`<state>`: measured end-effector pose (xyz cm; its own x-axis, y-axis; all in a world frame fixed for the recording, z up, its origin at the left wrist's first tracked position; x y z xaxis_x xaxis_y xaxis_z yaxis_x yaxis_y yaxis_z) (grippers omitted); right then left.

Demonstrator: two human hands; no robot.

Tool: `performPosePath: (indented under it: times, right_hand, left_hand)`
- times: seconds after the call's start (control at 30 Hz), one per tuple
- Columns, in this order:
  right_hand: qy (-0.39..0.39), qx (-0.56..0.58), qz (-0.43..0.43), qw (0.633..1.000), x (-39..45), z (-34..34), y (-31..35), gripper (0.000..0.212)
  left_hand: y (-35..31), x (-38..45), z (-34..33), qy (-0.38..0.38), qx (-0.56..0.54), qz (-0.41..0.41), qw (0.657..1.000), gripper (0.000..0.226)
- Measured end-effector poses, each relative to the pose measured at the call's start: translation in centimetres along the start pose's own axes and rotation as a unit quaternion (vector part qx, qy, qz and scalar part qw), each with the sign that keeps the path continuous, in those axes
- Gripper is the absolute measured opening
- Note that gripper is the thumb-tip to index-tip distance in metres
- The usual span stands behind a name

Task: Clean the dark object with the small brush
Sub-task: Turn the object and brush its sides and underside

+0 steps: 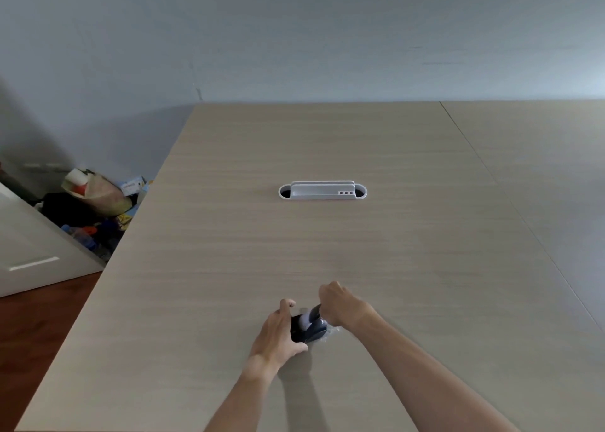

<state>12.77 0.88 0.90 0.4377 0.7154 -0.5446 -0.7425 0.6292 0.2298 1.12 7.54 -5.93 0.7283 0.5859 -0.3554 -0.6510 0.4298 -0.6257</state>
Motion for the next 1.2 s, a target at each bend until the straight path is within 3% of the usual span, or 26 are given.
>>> performPosePath:
  times: [0.1, 0.17, 0.3, 0.5, 0.67, 0.87, 1.07, 1.2]
  right_hand:
    - [-0.026, -0.010, -0.022, 0.999, 0.2, 1.4, -1.3, 0.033]
    - [-0.037, -0.001, -0.014, 0.999, 0.3, 1.5, -0.9, 0.025]
    - [-0.026, 0.000, 0.000, 1.000, -0.2, -0.4, -0.8, 0.025]
    - [-0.010, -0.013, -0.046, 0.999, -1.4, -0.6, -4.7, 0.032]
    - [-0.055, 0.051, -0.049, 0.996, -1.2, -0.6, -4.2, 0.023]
    - [0.000, 0.037, -0.040, 0.999, -3.0, -4.1, -5.7, 0.008]
    - [-0.131, 0.196, -0.098, 0.967, -5.3, -4.1, -10.4, 0.025]
    - [-0.152, 0.241, -0.156, 0.946, -6.2, -6.0, -12.1, 0.026]
  left_hand:
    - [-0.2, -0.3, 0.1, -0.006, 0.007, -0.003, 1.000, 0.080]
    - [-0.2, -0.3, 0.2, -0.010, 0.000, -0.002, 1.000, 0.079]
    - [-0.2, -0.1, 0.1, -0.003, 0.003, -0.007, 1.000, 0.074]
    - [-0.3, -0.2, 0.1, -0.008, -0.006, 0.001, 1.000, 0.082]
    - [-0.2, -0.3, 0.2, -0.012, 0.008, 0.004, 1.000, 0.082]
    - [-0.2, -0.1, 0.2, -0.009, 0.006, -0.003, 1.000, 0.071]
    - [-0.7, 0.5, -0.2, 0.004, 0.069, -0.050, 0.996, 0.050]
    - [-1.2, 0.9, -0.2, 0.020, 0.127, -0.102, 0.986, 0.054]
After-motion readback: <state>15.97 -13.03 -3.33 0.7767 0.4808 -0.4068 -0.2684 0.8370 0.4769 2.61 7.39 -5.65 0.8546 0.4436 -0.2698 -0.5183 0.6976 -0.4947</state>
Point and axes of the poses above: each hand's wrist, its own x-axis towards the middle knuckle, its own z-axis out of the back of the hand, y = z × x, the point moved 8 cm from there along x, towards the middle knuckle, and after that the axes turned 3 degrees about -x, right-handed, at the moved point
